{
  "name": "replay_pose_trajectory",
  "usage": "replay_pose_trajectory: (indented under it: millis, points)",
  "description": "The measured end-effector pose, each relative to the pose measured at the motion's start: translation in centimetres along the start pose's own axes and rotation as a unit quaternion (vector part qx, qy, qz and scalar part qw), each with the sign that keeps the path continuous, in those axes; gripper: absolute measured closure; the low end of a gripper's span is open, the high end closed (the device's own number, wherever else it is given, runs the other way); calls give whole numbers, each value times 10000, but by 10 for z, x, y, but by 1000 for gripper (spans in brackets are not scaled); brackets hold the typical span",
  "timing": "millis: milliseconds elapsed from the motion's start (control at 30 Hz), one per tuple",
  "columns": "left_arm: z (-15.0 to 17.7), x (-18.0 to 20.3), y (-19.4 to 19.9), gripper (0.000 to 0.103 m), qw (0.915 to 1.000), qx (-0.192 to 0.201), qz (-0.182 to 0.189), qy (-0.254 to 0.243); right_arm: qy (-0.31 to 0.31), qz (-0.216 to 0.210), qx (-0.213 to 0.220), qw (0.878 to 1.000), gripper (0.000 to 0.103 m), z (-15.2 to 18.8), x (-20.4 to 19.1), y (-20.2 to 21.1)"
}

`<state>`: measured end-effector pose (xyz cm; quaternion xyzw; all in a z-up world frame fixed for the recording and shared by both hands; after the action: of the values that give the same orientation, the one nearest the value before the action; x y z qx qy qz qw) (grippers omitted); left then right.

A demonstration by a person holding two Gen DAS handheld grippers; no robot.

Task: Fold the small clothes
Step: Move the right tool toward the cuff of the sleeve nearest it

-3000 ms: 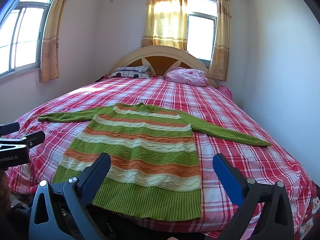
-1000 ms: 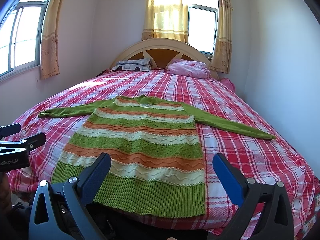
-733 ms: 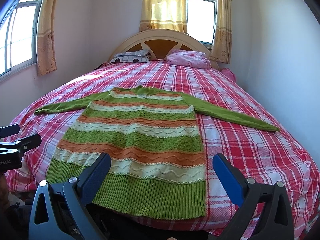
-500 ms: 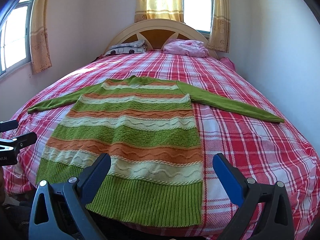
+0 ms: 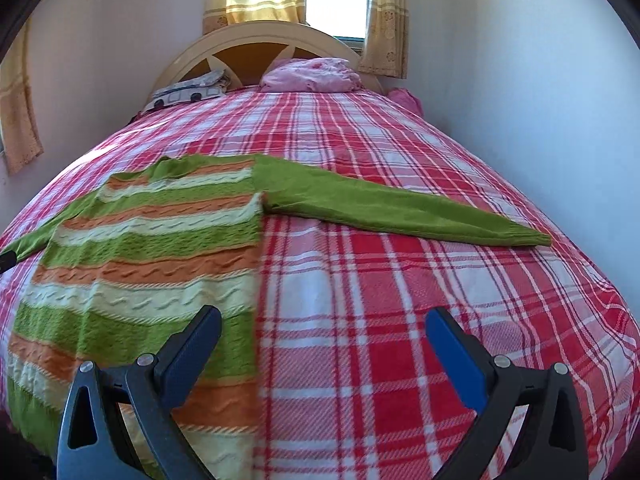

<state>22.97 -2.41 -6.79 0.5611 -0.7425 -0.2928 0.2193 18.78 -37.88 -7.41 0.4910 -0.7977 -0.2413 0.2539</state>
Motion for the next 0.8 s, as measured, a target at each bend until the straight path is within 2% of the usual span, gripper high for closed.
replay_pose_trajectory:
  millis: [200, 300, 467, 667, 800]
  points:
    - [-29, 12, -33, 0, 9994, 296, -99, -169, -645, 294, -312, 9970, 1, -23, 54, -52]
    - [-40, 15, -53, 0, 9992, 321, -132, -203, -1044, 385, -410, 9929, 1, -31, 80, -72]
    - [-51, 7, -86, 0, 9995, 206, -241, -89, -1831, 653, -617, 9790, 1, -39, 139, -99]
    - [-55, 1, -107, 0, 9993, 104, -351, 11, -2593, 825, -820, 9588, 2, -39, 196, -127]
    - [-55, -1, -119, 0, 9991, 29, -420, 56, -2972, 670, -939, 9478, 9, -36, 217, -146]
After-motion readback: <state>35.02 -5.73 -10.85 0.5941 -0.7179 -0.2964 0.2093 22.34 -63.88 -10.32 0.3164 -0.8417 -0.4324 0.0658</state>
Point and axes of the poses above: each gripper's, at about its wrist camera, not at the fingertips, and y roughly against the way its jaws point, x to its right, z to its underside, the point moved 4 cm from there along -y, roughly the way its jaws point, and after that the axes turned 13 degrees about z, right-handed, at the moved point
